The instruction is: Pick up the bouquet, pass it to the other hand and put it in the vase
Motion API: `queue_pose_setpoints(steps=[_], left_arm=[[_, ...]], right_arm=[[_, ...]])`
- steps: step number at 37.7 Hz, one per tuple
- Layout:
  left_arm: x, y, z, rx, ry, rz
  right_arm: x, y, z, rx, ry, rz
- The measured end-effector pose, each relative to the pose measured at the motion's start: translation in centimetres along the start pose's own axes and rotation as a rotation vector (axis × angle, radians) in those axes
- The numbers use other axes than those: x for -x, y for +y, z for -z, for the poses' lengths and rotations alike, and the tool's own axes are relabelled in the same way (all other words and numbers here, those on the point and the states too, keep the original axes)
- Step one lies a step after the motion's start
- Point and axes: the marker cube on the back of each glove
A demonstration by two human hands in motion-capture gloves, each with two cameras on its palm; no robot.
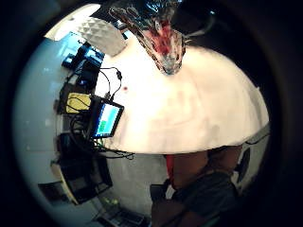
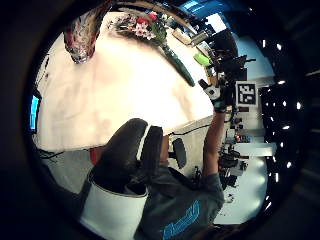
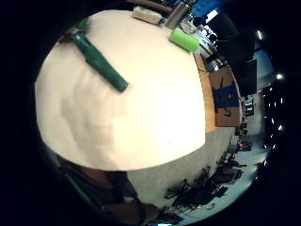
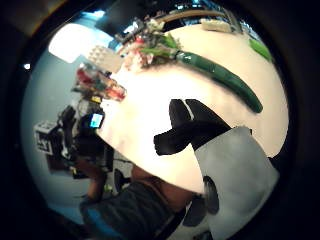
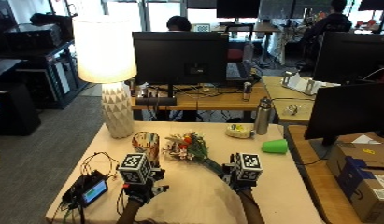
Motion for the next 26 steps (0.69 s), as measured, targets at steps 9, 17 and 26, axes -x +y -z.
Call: queue_pose_setpoints(steps=[9, 17, 26], left_arm=[[0.5, -0.3, -1.0, 0.002, 0.017, 0.008], [1.0, -0.4, -1.5, 0.006, 0.014, 0.013], [0.9, 0.1, -1.3, 0.03, 0.025, 0.035]], right_arm=[[-3.7, -3.9, -6.2, 0.091, -0.039, -0.112], [-4.7, -5.5, -11.0, 0.202, -0.068, -0.176], [-4.1, -5.1, -11.0, 0.211, -0.01, -0.21]])
